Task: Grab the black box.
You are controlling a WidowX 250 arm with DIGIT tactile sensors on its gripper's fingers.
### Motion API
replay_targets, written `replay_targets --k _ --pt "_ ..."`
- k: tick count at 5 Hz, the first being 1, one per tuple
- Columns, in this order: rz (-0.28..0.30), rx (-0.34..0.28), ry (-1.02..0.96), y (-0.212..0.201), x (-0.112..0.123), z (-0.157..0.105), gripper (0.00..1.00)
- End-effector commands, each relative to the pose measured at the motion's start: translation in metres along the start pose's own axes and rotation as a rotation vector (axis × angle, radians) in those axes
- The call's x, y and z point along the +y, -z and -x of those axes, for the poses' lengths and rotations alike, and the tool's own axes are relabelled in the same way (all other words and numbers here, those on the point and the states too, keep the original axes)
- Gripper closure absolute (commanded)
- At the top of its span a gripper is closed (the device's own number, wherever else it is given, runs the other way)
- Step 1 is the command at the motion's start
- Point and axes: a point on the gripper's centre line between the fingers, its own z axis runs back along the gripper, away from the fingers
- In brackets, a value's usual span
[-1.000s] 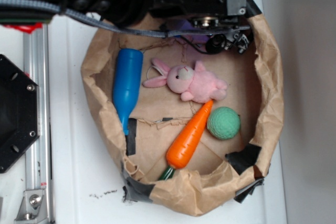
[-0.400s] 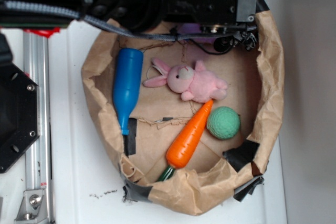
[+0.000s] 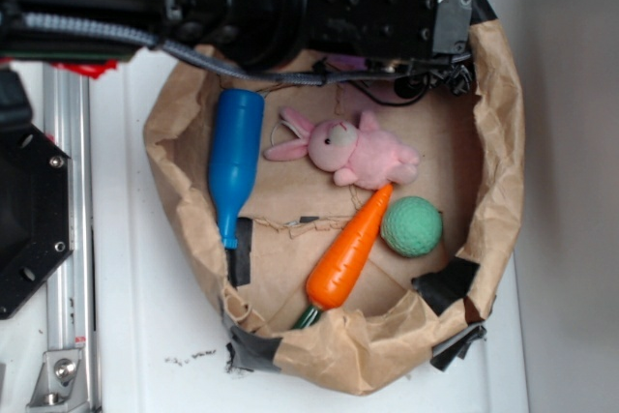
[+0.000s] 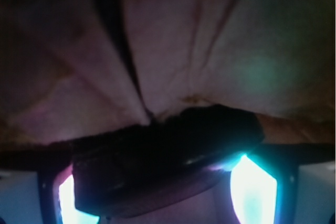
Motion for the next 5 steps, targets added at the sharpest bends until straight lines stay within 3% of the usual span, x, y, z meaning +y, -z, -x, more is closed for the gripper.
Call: replay_targets --k 1,2,3,4,5 --pt "0.029 -0.028 -0.020 -0.017 0.007 -0.009 1.00" --pt "0.086 0.050 0.009 -0.046 0.007 0.008 1.00" --pt "0.181 0.106 0.079 -0.092 0.000 0.033 1.00" --pt "0.244 0.213 0.146 -0.123 -0.006 0.039 1.00" --pt "0.235 0.378 0.272 -0.144 -0.017 0.036 1.00"
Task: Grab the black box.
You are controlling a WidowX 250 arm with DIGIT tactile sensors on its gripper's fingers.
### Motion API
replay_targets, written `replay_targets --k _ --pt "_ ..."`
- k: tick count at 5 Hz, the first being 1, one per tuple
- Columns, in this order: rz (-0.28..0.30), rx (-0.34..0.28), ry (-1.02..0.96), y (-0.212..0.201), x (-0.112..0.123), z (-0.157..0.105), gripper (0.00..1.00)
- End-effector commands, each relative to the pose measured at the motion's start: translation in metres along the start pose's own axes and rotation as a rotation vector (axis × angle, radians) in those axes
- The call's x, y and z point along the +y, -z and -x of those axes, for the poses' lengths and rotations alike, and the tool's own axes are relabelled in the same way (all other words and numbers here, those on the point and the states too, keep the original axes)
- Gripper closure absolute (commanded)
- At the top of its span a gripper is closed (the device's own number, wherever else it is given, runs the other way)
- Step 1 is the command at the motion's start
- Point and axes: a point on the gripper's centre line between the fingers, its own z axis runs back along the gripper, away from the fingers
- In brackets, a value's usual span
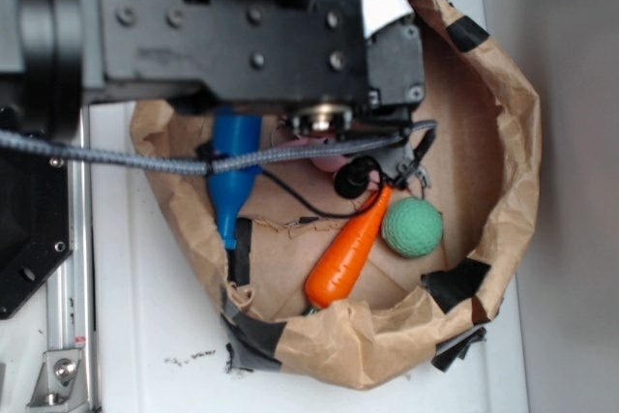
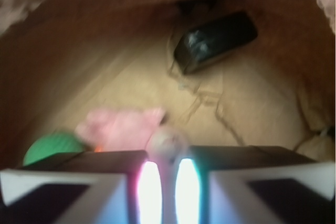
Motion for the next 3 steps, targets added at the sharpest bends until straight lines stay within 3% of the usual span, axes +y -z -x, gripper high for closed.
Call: replay_targets --k 1,2,3 --pt "0.038 0.069 0.137 -0.051 -0.009 -0.011 1.00" --pt "0.011 -0.006 0.108 -0.042 0.007 -0.012 0.14" --pt "0.024 -0.053 0.098 -0.025 0.026 -0.016 0.00"
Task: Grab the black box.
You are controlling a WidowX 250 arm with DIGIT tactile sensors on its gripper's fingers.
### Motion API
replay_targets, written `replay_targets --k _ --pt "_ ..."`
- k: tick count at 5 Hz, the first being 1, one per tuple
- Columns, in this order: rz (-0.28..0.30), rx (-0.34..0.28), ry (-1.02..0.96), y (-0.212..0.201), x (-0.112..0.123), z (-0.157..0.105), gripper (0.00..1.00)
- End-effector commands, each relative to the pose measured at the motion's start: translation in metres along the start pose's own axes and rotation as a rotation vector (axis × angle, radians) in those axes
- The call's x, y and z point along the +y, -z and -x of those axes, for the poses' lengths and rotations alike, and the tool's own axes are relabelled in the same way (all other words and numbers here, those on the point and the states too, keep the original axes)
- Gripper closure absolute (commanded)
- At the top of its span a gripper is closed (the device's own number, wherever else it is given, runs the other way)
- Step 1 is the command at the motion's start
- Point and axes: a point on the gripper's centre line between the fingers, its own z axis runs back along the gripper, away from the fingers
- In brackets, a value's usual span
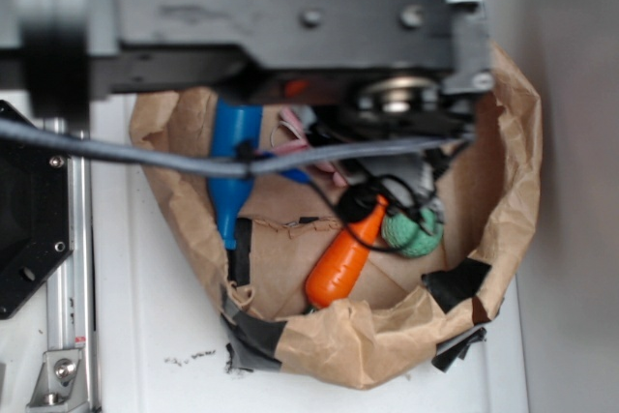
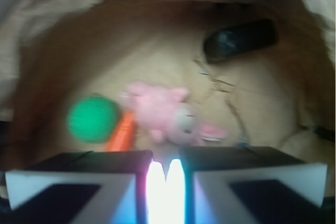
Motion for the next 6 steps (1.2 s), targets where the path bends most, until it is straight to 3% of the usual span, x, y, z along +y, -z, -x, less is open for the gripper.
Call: replay_targets --k 1,3,5,6 --pt "0.041 -0.165 -0.031 0.011 0.050 -0.022 0.00" --pt "0.039 -0.186 -0.219 0.024 0.060 -0.043 0.00" --pt "-0.016 -0.249 -0.310 0.036 0.059 -0.072 0.00" --pt "-0.008 -0.268 -0.411 0.039 0.068 -0.080 0.00"
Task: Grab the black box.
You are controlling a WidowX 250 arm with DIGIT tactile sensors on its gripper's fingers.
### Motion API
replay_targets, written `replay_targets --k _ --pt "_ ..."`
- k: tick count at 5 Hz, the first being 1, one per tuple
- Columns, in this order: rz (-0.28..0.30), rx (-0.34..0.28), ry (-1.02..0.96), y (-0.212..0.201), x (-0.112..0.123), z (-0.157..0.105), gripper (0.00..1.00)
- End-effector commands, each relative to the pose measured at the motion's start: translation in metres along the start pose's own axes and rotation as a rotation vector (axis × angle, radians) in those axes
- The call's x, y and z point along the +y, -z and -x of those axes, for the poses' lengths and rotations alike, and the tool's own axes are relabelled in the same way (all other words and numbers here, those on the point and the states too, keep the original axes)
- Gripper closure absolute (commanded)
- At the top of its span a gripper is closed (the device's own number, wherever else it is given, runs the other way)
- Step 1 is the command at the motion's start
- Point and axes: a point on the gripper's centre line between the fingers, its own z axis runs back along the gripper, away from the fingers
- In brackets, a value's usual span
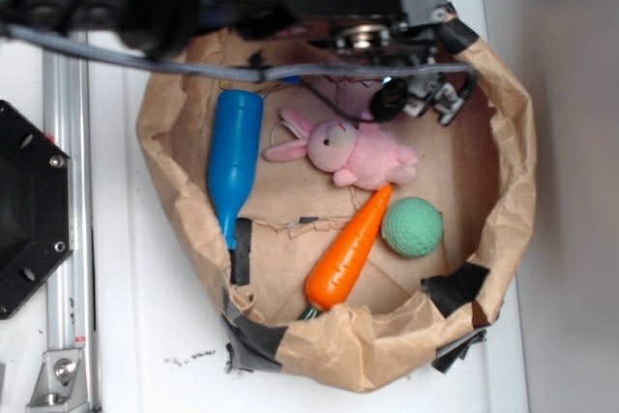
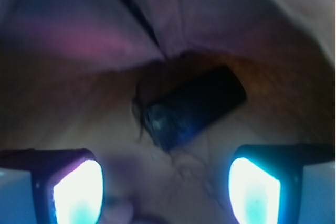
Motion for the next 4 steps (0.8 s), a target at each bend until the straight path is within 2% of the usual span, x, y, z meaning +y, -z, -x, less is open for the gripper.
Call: replay_targets --k 1,3,4 --pt "0.021 -0.132 -0.207 -0.015 0.021 -0.036 0.00" --pt "-0.023 -0.174 -0.280 -0.005 0.019 -0.041 0.00" --pt "-0.035 -0.162 -0.288 0.003 0.016 -0.046 0.00"
